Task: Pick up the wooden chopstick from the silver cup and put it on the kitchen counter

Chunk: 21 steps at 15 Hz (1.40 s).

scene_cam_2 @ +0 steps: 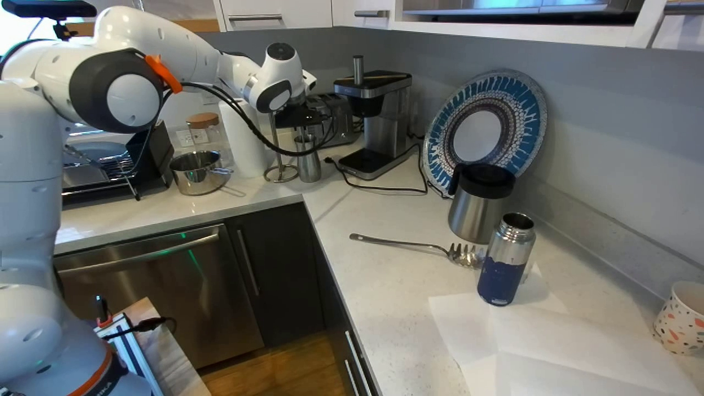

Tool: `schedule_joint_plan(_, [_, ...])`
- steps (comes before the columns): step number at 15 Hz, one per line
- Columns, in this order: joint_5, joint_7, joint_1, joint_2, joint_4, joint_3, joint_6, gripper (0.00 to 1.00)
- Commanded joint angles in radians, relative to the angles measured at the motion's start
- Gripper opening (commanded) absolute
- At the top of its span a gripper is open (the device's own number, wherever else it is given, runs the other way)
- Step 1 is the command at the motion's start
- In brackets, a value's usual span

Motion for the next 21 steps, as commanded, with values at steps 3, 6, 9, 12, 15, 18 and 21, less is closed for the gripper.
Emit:
schedule_joint_plan(3, [0.051, -0.053, -0.025, 0.015, 0.019, 0.028, -0.002, 0.00])
schedule_joint_plan(6, [0.071, -0.043, -0.038, -0.020, 0.006, 0.030, -0.020, 0.02])
schedule_joint_plan(9, [0.121, -0.055, -0.057, -0.070, -0.011, 0.040, -0.004, 0.02])
schedule_joint_plan(12, [0.207, -0.087, -0.088, -0.128, -0.025, 0.066, 0.017, 0.02])
schedule_joint_plan(15, [0.286, -0.109, -0.101, -0.177, -0.034, 0.077, 0.041, 0.02])
schedule_joint_plan(18, [0.343, -0.127, -0.106, -0.219, -0.046, 0.080, 0.063, 0.02])
schedule_joint_plan(21, [0.371, -0.136, -0.100, -0.261, -0.071, 0.073, 0.107, 0.02])
